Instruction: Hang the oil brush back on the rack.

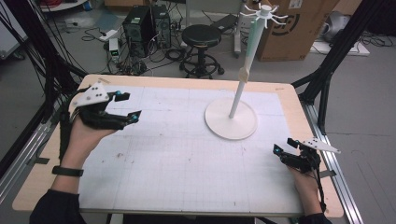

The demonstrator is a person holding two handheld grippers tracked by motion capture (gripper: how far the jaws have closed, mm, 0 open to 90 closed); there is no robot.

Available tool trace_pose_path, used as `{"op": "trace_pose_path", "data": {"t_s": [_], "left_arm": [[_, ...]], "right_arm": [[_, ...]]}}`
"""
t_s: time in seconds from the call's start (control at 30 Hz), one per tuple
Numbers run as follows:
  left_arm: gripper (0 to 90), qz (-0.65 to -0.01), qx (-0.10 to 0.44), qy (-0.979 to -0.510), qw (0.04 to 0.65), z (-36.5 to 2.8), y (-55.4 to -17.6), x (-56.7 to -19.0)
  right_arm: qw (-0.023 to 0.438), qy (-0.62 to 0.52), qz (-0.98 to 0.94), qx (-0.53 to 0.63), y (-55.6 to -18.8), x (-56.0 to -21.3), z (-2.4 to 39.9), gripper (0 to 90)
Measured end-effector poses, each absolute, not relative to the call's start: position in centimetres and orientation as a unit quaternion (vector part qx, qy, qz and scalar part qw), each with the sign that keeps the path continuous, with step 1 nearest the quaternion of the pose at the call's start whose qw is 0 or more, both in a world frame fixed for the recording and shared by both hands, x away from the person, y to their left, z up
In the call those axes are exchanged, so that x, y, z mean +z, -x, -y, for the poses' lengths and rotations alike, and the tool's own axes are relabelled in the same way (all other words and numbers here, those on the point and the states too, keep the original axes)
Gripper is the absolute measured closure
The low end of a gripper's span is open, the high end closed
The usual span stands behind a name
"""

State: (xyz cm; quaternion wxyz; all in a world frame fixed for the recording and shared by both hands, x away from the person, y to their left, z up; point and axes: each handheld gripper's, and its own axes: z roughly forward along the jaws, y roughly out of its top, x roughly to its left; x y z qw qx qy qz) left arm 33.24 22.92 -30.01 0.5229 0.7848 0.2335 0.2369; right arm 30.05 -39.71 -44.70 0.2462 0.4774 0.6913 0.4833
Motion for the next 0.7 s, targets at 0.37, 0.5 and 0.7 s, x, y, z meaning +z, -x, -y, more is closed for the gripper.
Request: {"op": "trace_pose_path", "data": {"t_s": [0.37,0.5,0.7], "left_arm": [[26.8,-0.288,0.224,-0.765,0.531,-28.8,-31.6,-37.1],[26.5,-0.302,0.217,-0.767,0.523,-28.9,-31.6,-39.0],[25.8,-0.307,0.211,-0.768,0.521,-28.5,-31.6,-40.9]], "right_arm": [[0.247,-0.478,-0.691,0.482,-30.1,-44.7,39.7,25.6],[0.250,-0.476,-0.693,0.481,-30.1,-44.7,39.7,25.6],[0.248,-0.476,-0.692,0.482,-30.1,-44.7,39.7,25.6]]}}
